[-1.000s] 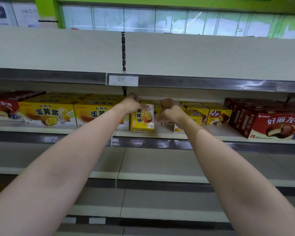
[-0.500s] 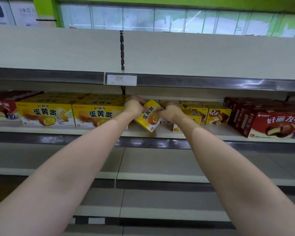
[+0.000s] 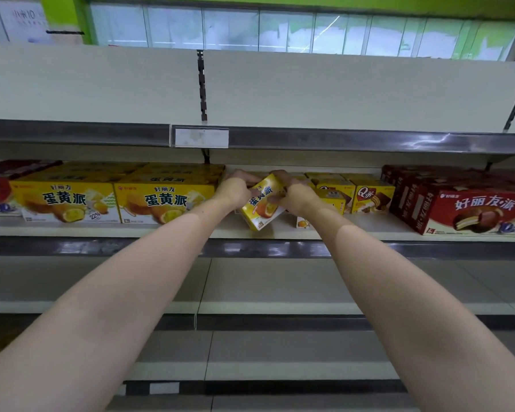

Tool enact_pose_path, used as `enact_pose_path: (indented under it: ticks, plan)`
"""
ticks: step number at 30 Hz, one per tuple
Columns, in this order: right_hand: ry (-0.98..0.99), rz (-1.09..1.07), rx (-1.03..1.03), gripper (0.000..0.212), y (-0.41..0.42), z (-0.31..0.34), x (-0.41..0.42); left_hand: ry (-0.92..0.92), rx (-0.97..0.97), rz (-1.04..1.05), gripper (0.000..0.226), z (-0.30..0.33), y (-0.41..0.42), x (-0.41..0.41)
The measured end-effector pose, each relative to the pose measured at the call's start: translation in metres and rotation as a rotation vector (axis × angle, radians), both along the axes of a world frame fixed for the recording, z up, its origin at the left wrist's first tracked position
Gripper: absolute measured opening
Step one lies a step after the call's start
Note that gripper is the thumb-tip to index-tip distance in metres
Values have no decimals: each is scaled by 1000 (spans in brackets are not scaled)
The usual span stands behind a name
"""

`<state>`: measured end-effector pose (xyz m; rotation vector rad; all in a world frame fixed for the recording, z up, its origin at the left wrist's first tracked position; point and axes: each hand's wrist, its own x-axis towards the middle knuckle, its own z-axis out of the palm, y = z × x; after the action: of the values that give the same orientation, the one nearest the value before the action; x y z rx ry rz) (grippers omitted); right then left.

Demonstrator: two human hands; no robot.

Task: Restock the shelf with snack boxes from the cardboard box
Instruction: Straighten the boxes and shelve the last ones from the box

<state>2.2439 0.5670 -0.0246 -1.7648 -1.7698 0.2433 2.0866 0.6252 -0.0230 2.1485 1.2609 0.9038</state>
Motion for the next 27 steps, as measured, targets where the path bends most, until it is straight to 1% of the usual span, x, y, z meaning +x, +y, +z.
enact_pose_path:
  ticks: [1,3,5,6,10,12,16,21,24,27]
  plan:
    - [-11,4,-6,68,-1,2,0,16,3,-22,43,1,-1,-4]
    - [-53,9,2,73,-2,4,0,57,-24,-29,57,0,-2,-13]
    - [-90,5,30,66,-2,4,-1,53,-74,-13,71,-3,0,-20]
    - [-99,-1,38,62,-3,6,-2,50,-74,-6,72,-4,1,-21]
    - [-180,-101,18,40,0,12,-7,171,56,43,62,-3,-3,-15]
    - [-251,-130,-8,35,1,9,-10,255,104,87,59,-7,-3,-14]
    - [-273,-85,-62,50,5,-6,-15,347,114,130,60,-13,-4,-19]
    - [-401,-94,-52,44,8,-15,-22,384,187,156,58,-23,-6,-13]
    - [-475,-144,-27,51,8,-18,-22,394,219,144,53,-27,-4,-8]
    - [-488,-188,-77,59,11,-16,-23,408,225,147,51,-27,-2,-3]
